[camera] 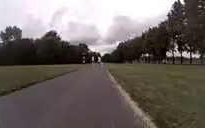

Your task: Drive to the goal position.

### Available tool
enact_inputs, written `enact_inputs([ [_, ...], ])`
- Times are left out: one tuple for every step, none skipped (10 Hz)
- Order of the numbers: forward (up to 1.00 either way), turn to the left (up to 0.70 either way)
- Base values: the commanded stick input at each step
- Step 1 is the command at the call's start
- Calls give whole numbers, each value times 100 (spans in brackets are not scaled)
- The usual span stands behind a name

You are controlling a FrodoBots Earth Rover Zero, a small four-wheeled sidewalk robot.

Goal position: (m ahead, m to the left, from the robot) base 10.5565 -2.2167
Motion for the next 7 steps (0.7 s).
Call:
enact_inputs([
  [70,0],
  [70,0],
  [70,0],
  [70,0],
  [70,0],
  [70,0],
  [70,0],
])
